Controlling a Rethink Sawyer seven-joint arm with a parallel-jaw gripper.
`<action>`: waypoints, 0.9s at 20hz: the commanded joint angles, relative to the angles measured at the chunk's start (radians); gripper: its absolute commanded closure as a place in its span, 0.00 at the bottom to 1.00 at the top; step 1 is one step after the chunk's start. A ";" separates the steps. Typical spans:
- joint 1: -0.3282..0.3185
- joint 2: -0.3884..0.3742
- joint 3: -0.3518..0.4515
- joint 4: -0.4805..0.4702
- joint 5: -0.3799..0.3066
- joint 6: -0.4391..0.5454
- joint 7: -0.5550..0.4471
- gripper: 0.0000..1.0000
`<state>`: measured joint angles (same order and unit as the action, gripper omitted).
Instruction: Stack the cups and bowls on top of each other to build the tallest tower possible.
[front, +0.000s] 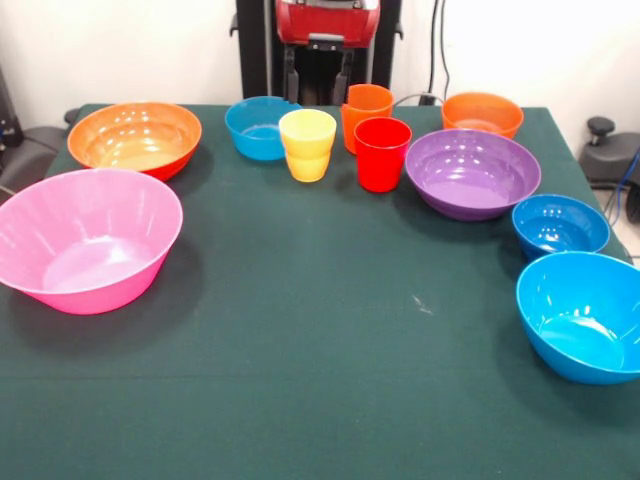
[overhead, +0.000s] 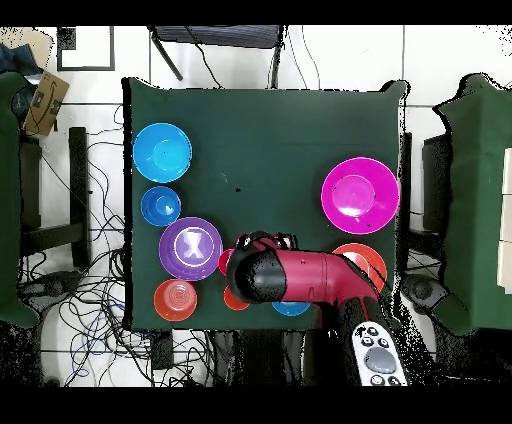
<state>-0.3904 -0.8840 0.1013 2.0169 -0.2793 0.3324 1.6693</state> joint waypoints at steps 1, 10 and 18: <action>-0.044 -0.001 0.127 0.065 -0.063 0.129 -0.098 0.00; -0.054 0.018 0.152 0.071 -0.091 0.130 -0.094 0.00; -0.047 0.068 0.132 0.111 -0.169 0.043 -0.055 0.00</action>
<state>-0.4368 -0.8985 0.1520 2.0438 -0.3342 0.3857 1.6693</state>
